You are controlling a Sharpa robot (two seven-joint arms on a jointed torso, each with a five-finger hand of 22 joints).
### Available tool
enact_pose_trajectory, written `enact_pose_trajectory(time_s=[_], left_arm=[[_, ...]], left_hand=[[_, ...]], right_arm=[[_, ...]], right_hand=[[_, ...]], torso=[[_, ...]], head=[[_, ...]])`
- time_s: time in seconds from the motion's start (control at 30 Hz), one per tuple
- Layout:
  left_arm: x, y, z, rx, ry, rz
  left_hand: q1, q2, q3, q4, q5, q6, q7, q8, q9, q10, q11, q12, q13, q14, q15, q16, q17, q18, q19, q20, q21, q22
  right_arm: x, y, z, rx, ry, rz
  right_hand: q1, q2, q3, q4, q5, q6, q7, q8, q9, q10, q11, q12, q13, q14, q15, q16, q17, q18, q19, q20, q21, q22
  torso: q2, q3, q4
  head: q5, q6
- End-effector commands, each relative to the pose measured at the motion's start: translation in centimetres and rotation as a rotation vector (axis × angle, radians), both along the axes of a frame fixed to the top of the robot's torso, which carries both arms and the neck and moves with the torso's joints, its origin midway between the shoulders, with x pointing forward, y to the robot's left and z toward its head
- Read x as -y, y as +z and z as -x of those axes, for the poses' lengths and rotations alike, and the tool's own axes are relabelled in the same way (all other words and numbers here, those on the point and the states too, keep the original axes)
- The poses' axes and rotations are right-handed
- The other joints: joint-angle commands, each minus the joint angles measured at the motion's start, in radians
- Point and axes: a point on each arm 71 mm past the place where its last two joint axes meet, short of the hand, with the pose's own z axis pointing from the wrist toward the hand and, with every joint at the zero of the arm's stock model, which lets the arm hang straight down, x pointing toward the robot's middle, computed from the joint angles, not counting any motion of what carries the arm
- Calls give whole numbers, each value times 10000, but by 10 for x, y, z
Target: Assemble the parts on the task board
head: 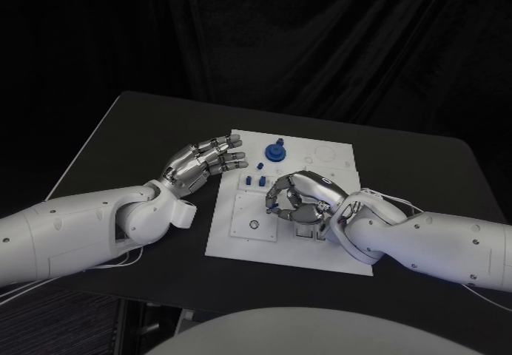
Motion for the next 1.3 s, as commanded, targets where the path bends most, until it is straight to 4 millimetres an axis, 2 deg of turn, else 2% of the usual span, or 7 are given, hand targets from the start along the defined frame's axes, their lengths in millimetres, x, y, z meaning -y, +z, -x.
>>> enact_pose_trajectory(time_s=[0.03, 0.4, 0.77, 0.97, 1.0, 1.07, 1.3], left_arm=[[2, 4, 2, 573, 19, 82], [10, -2, 6, 133, -596, -153], [21, -10, 15, -316, -1419, -191], [31, -13, 18, -651, -1918, -253], [33, -14, 18, -739, -2039, -270], [36, -16, 20, -921, -2284, -306], [47, -21, 25, -1372, -3154, -199]], left_hand=[[-47, -197, 406, 55, -52, 198, 5, 93, 13, 304, 157, 434, 56, 425, -43, 533, 61, 55, 309, -24, 243, 97], [-225, -652, 1526, 403, -133, 1097, 327, 452, 62, 1983, 715, 1543, 262, 1241, -302, 2067, 438, 222, 829, -122, 1116, 577], [-239, -1121, 1881, 121, -668, 1643, 446, 706, 97, 3071, 64, 3462, 1553, 2026, -932, 5632, 2361, 565, 1302, -412, 2948, 1951], [-424, -1101, 2073, 373, -1168, 1795, 499, 889, 90, 3018, -593, 7749, 5716, 2464, -1538, 10352, 6142, 752, 915, -719, 6207, 4750], [-477, -1095, 2202, 596, -1373, 1819, 534, 965, 102, 5007, -642, 8869, 8018, 4154, -1581, 11104, 7946, 791, 800, -754, 6813, 5258], [-491, -1161, 2298, 826, -1670, 1781, 557, 1037, 105, 6979, -719, 9801, 10149, 5951, -1657, 11683, 9726, 853, 735, -778, 7494, 5791], [-584, -1285, 2186, 1205, -2508, 1519, 577, 1018, 85, 8017, -711, 10213, 11371, 6924, -1657, 11940, 10770, 888, 564, -743, 7969, 6170]], right_arm=[[5, 16, -3, -577, -558, -1711], [17, 37, -6, -2241, -931, -3698], [17, 38, -7, -3771, -777, -5371], [18, 37, -8, -4310, -839, -5795], [18, 37, -8, -4361, -831, -5850], [18, 37, -8, -4464, -818, -5954], [19, 36, -8, -4943, -783, -6296]], right_hand=[[-134, -13, -11, 1, 72, -58, 0, 46, 11, 274, -207, 51, 139, 40, -18, 90, 43, -124, 2, 5, 82, 1273], [-212, 1, -23, 45, 139, 3, -25, 88, 53, 330, -244, 95, 169, 59, -39, 84, 21, -116, 7, -6, 82, 1264], [-380, 54, -145, 191, 398, -2, -24, 145, 144, 300, -255, 87, 184, 108, -41, 184, 140, -138, 18, -10, 197, 1285], [-394, 79, -176, 214, 476, -41, -21, 153, 172, 262, -248, 63, 177, 88, -38, 155, 104, -118, -29, -11, 94, 1256], [-394, 79, -176, 214, 476, -41, -21, 153, 172, 262, -248, 63, 177, 88, -38, 155, 104, -118, -29, -11, 94, 1256], [-403, 86, -191, 224, 499, -49, -18, 160, 183, 255, -245, 58, 176, 90, -36, 160, 110, -121, -26, -10, 110, 1259], [-433, 121, -236, 263, 563, -80, -9, 181, 219, 231, -237, 41, 169, 96, -30, 169, 117, -123, -25, -8, 124, 1260]], torso=[[-7, -3, 4], [-27, -25, 17], [-58, -8, -13], [-44, 3, -1], [-47, 5, 4], [-39, -6, 8], [-23, -11, -26]], head=[[-15, -2], [-11, -2], [223, -2], [234, -2], [238, -2], [255, -2], [347, -2]])
